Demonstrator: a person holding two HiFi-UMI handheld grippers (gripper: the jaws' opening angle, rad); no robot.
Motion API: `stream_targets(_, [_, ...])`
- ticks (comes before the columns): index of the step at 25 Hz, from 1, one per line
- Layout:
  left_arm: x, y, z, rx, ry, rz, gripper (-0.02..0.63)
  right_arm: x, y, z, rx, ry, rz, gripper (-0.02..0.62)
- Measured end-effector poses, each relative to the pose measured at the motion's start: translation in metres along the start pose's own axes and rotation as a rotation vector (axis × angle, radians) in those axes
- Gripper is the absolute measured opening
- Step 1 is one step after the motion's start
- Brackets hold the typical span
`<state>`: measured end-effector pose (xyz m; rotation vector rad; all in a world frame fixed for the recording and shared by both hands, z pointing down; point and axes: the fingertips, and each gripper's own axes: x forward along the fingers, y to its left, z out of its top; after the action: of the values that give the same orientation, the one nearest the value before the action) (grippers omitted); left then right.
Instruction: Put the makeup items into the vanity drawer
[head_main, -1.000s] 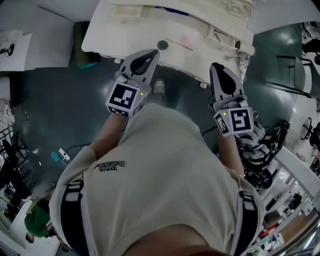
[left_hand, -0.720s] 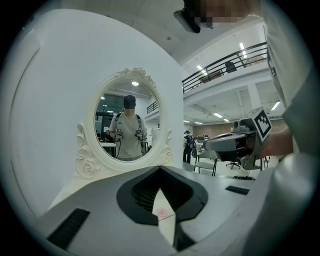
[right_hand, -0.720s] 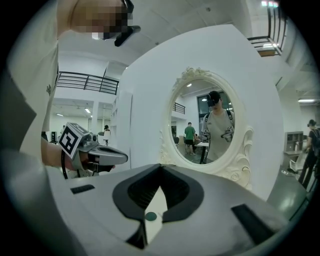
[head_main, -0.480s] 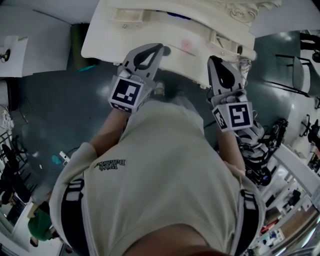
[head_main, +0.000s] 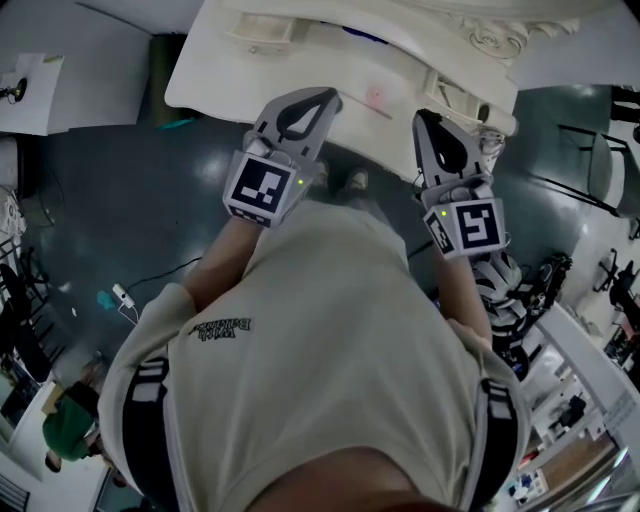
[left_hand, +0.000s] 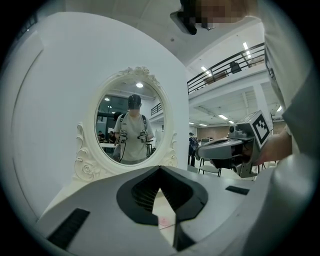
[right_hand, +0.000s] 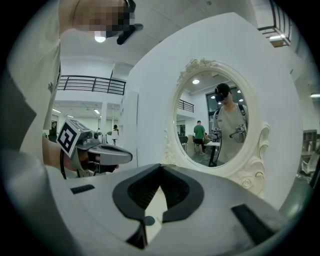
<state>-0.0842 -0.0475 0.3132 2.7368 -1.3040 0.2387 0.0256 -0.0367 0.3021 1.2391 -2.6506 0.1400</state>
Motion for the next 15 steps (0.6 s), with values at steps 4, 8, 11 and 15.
stream_targets(4, [0.012, -0.002, -0.008, -0.012, 0.017, 0.010, 0.014, 0.006, -0.009, -0.012, 0.004, 0.025, 0.030, 0.003])
stream_targets(8, [0.029, -0.003, -0.025, -0.037, 0.046, 0.020, 0.014, 0.017, -0.018, -0.032, 0.021, 0.062, 0.066, 0.003])
stream_targets(11, [0.043, -0.003, -0.039, -0.051, 0.065, 0.028, 0.014, 0.028, -0.023, -0.051, 0.019, 0.100, 0.091, 0.005])
stream_targets(15, [0.059, 0.002, -0.065, -0.072, 0.100, 0.036, 0.014, 0.047, -0.024, -0.082, 0.011, 0.177, 0.127, 0.030])
